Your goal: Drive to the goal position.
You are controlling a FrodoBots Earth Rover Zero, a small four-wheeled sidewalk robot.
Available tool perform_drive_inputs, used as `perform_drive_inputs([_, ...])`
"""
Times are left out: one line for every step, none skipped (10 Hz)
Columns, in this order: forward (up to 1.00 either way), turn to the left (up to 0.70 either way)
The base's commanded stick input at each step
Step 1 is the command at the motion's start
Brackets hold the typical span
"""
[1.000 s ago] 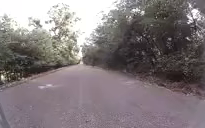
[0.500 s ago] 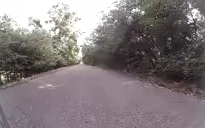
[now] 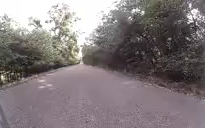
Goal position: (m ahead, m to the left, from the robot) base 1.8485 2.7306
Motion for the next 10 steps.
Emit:
perform_drive_inputs([0.7,0.0])
perform_drive_inputs([0.7,0.0])
perform_drive_inputs([0.7,0.0])
perform_drive_inputs([0.7,0.0])
perform_drive_inputs([0.7,0.0])
perform_drive_inputs([0.7,0.0])
perform_drive_inputs([0.7,0.0])
perform_drive_inputs([0.7,0.0])
perform_drive_inputs([0.7,0.0])
perform_drive_inputs([0.7,0.0])
